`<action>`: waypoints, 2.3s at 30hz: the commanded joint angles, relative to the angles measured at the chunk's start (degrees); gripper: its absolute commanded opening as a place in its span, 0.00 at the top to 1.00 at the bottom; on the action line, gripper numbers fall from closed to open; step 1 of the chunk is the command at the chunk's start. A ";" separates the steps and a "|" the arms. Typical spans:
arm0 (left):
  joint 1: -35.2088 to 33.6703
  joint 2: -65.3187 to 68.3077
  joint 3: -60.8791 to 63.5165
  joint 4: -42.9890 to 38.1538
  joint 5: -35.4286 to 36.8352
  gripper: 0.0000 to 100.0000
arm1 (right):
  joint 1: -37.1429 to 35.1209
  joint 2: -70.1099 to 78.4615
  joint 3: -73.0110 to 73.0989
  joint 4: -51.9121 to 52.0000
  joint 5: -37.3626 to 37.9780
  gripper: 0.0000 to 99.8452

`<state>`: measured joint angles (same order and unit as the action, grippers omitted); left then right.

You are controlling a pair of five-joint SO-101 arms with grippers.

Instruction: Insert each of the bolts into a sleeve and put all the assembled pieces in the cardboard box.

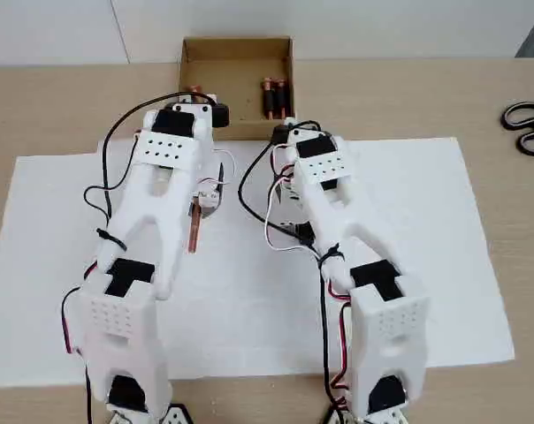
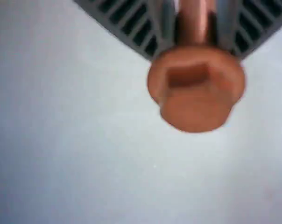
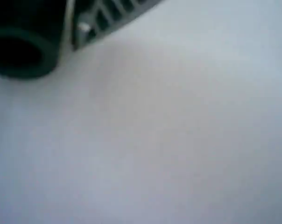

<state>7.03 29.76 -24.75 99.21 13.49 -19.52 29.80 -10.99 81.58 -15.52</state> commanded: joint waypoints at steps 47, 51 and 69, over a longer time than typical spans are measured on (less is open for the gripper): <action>1.85 -1.05 -7.52 1.14 -1.58 0.99 | 2.86 -64.04 31.91 -7.08 22.86 1.00; 2.55 -1.05 -8.57 -0.79 4.92 0.99 | 2.68 -71.87 37.98 -11.30 18.29 1.00; 8.62 -0.97 -27.03 -3.25 11.25 0.99 | -1.63 -105.80 95.21 -63.08 14.07 0.99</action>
<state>14.77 29.85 -48.22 97.10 23.25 -20.57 -72.88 82.99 20.66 1.89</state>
